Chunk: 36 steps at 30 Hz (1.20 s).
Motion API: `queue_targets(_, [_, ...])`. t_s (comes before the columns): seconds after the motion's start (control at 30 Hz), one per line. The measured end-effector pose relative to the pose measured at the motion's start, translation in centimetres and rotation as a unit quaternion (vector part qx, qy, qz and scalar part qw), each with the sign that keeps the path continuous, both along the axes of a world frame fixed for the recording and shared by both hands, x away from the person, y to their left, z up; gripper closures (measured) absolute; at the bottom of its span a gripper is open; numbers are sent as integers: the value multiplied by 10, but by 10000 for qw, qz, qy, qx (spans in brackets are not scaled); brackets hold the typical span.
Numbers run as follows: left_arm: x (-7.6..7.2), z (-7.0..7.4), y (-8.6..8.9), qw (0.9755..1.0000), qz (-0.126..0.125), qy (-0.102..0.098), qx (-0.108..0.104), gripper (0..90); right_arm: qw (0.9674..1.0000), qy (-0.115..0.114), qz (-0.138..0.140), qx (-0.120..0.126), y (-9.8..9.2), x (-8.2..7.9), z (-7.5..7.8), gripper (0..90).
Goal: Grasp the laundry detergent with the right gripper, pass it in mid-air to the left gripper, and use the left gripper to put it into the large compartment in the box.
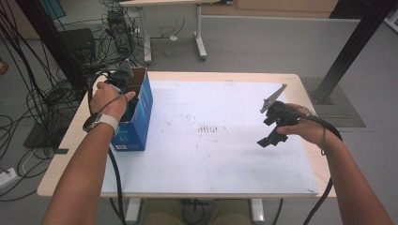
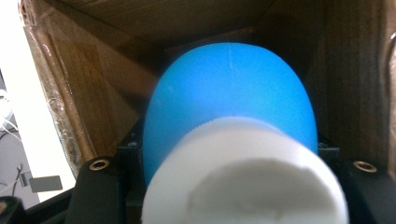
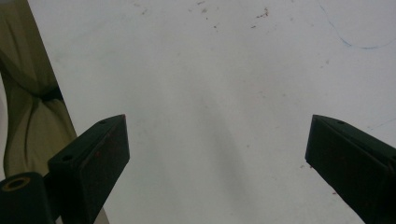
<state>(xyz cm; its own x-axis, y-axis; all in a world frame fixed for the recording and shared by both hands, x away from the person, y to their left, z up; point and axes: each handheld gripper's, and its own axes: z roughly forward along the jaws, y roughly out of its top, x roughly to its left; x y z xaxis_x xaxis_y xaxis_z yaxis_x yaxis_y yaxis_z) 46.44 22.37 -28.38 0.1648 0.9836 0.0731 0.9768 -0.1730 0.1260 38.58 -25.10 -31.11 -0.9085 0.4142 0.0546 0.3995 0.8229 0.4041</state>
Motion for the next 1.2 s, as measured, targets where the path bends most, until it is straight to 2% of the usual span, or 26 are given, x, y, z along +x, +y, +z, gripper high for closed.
queue_targets(1.2, [-2, 0, -1, 10000, -26, -77, -37, 370, 10000, 19, 12, -11, 0, -1, -2, 63])
